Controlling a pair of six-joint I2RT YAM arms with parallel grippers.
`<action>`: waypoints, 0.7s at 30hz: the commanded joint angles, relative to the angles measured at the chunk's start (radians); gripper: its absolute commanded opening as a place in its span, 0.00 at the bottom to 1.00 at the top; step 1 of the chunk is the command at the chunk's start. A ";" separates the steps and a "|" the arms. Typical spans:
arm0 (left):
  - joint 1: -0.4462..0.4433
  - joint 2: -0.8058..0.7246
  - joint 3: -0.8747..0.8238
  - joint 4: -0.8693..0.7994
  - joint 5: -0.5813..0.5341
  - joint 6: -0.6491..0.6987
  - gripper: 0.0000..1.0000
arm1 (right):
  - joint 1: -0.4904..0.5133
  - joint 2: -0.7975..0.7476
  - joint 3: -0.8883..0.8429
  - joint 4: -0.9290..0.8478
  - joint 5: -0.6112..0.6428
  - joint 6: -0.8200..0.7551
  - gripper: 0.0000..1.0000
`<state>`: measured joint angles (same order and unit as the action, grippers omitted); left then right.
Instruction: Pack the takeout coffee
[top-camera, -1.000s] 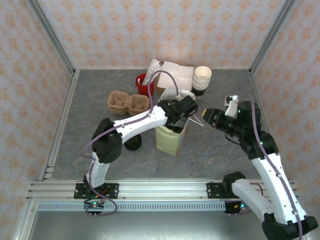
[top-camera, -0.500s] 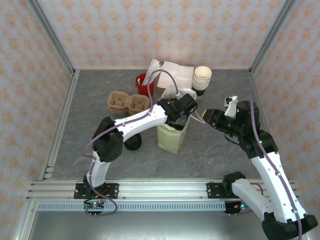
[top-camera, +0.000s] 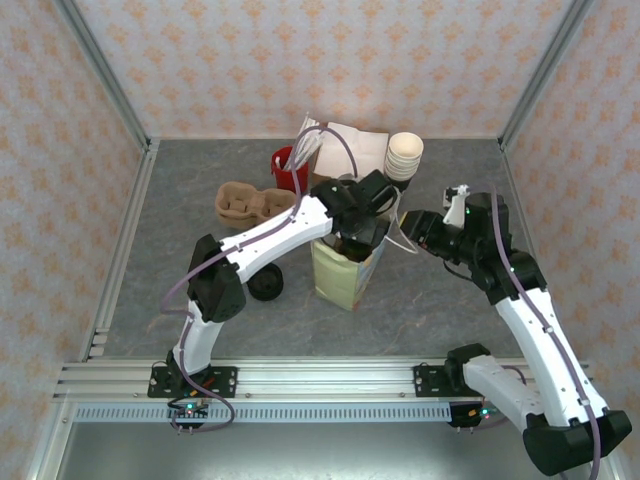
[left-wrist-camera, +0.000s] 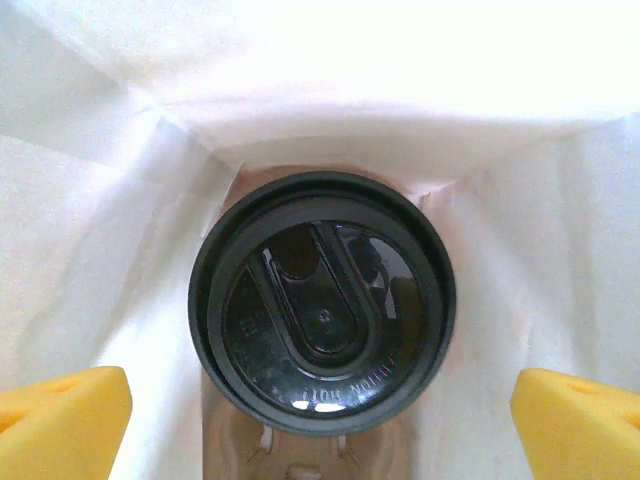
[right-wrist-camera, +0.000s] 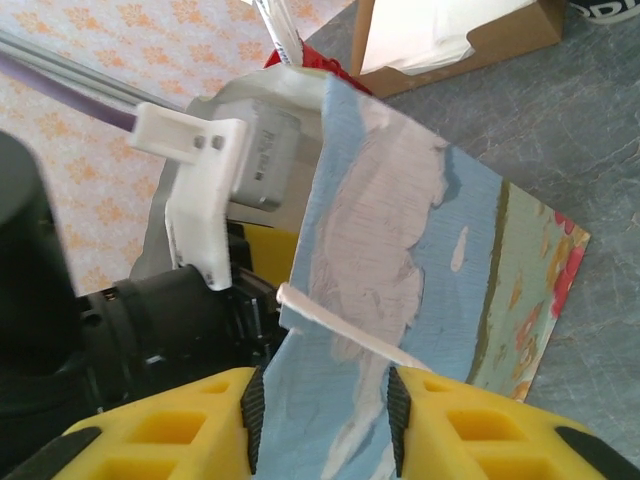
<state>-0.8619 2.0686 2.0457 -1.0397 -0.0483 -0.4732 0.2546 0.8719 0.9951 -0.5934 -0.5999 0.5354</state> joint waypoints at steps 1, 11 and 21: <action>-0.002 -0.007 0.053 -0.092 -0.008 0.000 1.00 | -0.003 0.019 0.049 0.051 -0.013 0.021 0.42; -0.002 -0.034 0.154 -0.183 0.015 -0.011 1.00 | 0.000 0.142 0.162 0.024 0.045 0.068 0.50; -0.002 -0.075 0.262 -0.267 -0.014 -0.028 1.00 | 0.012 0.207 0.196 0.017 0.074 0.080 0.51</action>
<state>-0.8619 2.0586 2.2654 -1.2453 -0.0338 -0.4820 0.2596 1.0714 1.1564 -0.5774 -0.5449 0.6064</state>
